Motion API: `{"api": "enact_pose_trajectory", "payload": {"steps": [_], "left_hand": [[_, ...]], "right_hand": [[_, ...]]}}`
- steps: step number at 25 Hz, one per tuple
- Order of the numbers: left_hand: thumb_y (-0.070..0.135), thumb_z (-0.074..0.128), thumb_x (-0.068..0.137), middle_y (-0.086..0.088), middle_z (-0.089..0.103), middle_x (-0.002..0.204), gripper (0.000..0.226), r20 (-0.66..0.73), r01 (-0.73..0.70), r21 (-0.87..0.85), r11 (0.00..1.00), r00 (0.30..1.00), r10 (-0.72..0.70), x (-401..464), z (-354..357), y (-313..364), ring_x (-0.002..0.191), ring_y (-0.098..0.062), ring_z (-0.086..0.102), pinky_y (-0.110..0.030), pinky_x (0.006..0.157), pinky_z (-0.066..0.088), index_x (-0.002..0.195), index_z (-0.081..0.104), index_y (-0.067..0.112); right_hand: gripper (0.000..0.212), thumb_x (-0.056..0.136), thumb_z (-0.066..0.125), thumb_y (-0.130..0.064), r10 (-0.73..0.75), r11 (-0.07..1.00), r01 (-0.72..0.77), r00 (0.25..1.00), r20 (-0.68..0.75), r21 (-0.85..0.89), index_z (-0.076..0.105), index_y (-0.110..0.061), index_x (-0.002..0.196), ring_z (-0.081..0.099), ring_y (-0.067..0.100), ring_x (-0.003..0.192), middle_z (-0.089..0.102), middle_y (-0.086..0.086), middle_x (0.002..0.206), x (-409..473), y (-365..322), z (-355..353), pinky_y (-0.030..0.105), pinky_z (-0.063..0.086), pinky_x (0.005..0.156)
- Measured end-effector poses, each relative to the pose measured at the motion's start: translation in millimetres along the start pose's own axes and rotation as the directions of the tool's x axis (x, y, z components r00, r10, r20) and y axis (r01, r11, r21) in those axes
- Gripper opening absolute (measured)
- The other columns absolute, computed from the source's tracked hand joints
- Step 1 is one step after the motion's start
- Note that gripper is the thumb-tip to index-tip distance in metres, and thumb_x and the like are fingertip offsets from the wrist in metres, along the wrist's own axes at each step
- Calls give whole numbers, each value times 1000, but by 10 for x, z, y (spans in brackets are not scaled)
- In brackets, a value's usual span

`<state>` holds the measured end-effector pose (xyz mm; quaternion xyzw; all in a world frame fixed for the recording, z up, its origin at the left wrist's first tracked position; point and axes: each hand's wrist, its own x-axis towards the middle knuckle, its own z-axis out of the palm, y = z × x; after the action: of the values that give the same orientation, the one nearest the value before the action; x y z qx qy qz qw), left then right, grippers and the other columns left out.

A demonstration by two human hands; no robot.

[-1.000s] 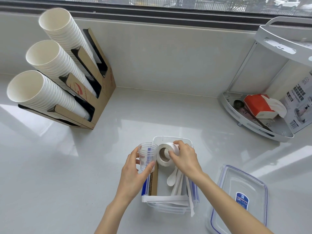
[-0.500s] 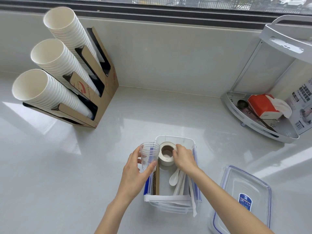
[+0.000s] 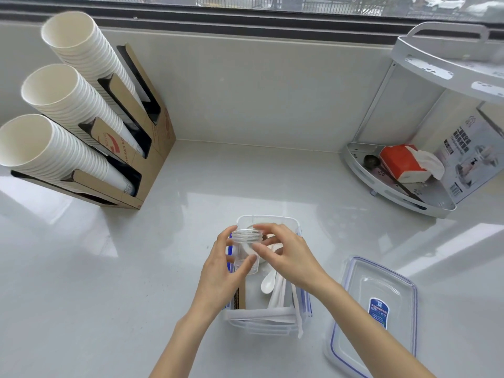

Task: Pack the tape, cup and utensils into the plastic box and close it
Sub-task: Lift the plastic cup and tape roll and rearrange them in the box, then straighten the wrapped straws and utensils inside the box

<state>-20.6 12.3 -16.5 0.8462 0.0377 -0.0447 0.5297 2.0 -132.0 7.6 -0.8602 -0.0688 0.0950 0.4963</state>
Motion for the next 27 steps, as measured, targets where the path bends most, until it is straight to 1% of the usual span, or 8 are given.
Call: {"api": "enact_pose_trajectory", "payload": {"steps": [2, 4, 6, 9, 11, 16, 21, 27], "left_hand": [[34, 62, 80, 12, 51, 111, 55, 42, 10, 15, 1000, 999, -10, -12, 36, 6, 84, -3, 59, -13, 64, 45, 127, 34, 35], [33, 58, 84, 15, 53, 101, 47, 65, 13, 22, 1000, 998, -14, -31, 57, 9, 89, -8, 59, -9, 66, 42, 126, 37, 32], [33, 53, 87, 16, 54, 93, 39, 53, -1, 78, 997, 999, -3, -40, 64, -6, 102, -15, 52, -17, 75, 37, 124, 43, 28], [35, 52, 86, 12, 49, 107, 37, 8, -53, 228, 972, 999, 52, -45, 75, -47, 106, -10, 37, -20, 89, 29, 122, 49, 25], [38, 54, 84, 12, 46, 110, 38, -10, -77, 290, 954, 996, 84, -46, 88, -69, 103, -7, 31, -20, 92, 28, 120, 53, 24], [40, 54, 84, 11, 51, 120, 32, 24, -97, 467, 879, 995, 97, -88, 123, -130, 108, -12, 37, -20, 84, 26, 114, 55, 30], [41, 48, 87, 15, 51, 121, 32, 92, -119, 585, 802, 993, 80, -114, 148, -176, 113, -13, 34, -20, 82, 20, 117, 52, 34], [44, 44, 89, 16, 54, 117, 28, 82, -127, 638, 760, 992, 97, -140, 151, -149, 113, -14, 35, -21, 80, 16, 112, 57, 36]], "right_hand": [[25, 86, 60, -25, 22, 1000, -22, 999, -24, -13, 60, -24, 111, 57, 0, 84, 55, -3, 108, -30, 34, -9, 5, 42, 69], [24, 85, 61, -26, 68, 997, -68, 997, -25, -20, 61, -23, 109, 58, 4, 83, 56, -3, 106, -57, 69, -22, 5, 42, 69], [25, 85, 61, -27, 95, 995, -95, 995, -12, -34, 61, -20, 109, 59, 7, 82, 56, -5, 104, -91, 104, -21, 6, 42, 68], [28, 85, 61, -29, 128, 991, -127, 992, 4, -43, 61, -18, 110, 59, 3, 77, 57, -4, 102, -119, 165, -3, 6, 43, 66], [29, 85, 61, -32, 164, 986, -162, 985, 46, -49, 61, -18, 111, 57, 1, 75, 58, -1, 103, -136, 198, 16, 10, 44, 68], [32, 87, 56, -31, 208, 963, -179, 969, 133, -204, 59, -17, 116, 55, 10, 86, 58, 6, 120, -157, 268, 80, 19, 41, 79], [29, 88, 54, -28, 258, 932, -199, 951, 170, -302, 61, -14, 113, 60, 19, 103, 63, 9, 117, -128, 335, 137, 28, 47, 87], [35, 89, 50, -33, 299, 894, -166, 913, 278, -416, 58, -14, 117, 60, 24, 107, 65, 12, 117, -96, 340, 178, 34, 50, 90]]}}
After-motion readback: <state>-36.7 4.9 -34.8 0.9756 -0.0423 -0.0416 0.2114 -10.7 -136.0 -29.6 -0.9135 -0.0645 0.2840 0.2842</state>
